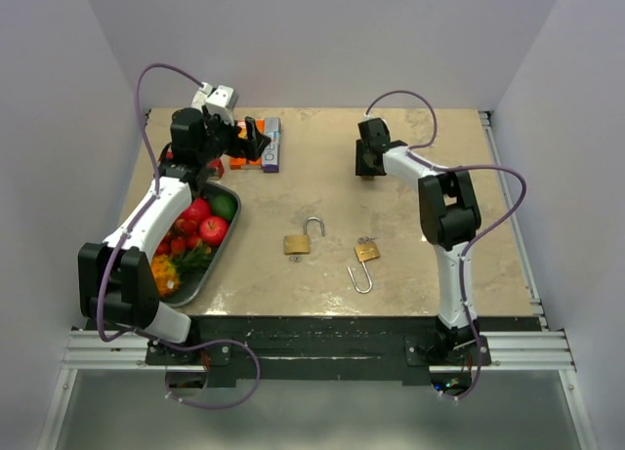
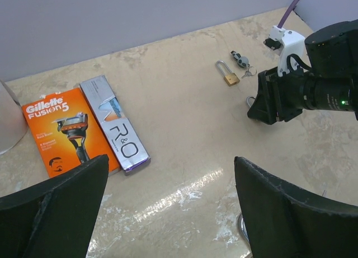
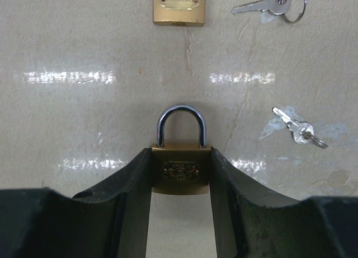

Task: Lock with the key
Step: Place the lock at the center of the board.

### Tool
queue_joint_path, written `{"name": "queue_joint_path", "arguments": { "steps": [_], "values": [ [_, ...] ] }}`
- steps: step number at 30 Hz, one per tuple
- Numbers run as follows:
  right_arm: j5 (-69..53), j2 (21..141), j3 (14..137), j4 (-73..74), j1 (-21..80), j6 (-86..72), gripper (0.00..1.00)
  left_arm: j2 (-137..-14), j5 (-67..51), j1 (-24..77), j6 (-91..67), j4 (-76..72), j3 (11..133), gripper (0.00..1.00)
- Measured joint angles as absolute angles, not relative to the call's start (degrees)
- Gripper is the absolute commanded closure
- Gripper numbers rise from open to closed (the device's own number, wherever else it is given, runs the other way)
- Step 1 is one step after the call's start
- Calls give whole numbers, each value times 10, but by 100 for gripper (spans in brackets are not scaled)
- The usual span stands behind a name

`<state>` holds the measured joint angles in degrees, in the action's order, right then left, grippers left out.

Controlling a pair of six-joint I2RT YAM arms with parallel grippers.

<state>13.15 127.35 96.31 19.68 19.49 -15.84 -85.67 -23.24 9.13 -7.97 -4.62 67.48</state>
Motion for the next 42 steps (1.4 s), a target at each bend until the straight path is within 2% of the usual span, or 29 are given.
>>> {"name": "queue_joint_path", "arguments": {
  "steps": [3, 5, 8, 11, 13, 23, 32, 35, 39, 42],
  "values": [
    [139, 1281, 971, 192, 194, -161, 81, -857, -233, 91, -80, -46, 675, 3],
    [142, 1282, 972, 192, 194, -161, 73, -857, -234, 91, -80, -46, 675, 2],
    [147, 1282, 973, 193, 194, -161, 46, -858, -234, 91, -80, -46, 675, 1],
    [151, 1282, 973, 193, 194, -163, 35, -860, -237, 91, -79, -46, 675, 1],
    [151, 1282, 974, 192, 194, -165, 23, -863, -240, 91, -79, -45, 675, 1],
    [119, 1239, 939, 155, 192, -139, 1, -890, -310, 91, -48, -2, 675, 1],
    [73, 981, 783, 124, 194, -9, 1, -874, -376, 91, 46, 23, 650, 1],
    [-8, 892, 721, 153, 193, 65, 1, -860, -389, 91, 65, 24, 628, 1],
    [-148, 804, 642, 230, 194, 253, 1, -851, -410, 91, 79, 26, 612, 1],
    [-189, 794, 619, 317, 204, 361, 9, -851, -418, 91, 81, 27, 611, 1]
  ]
}}
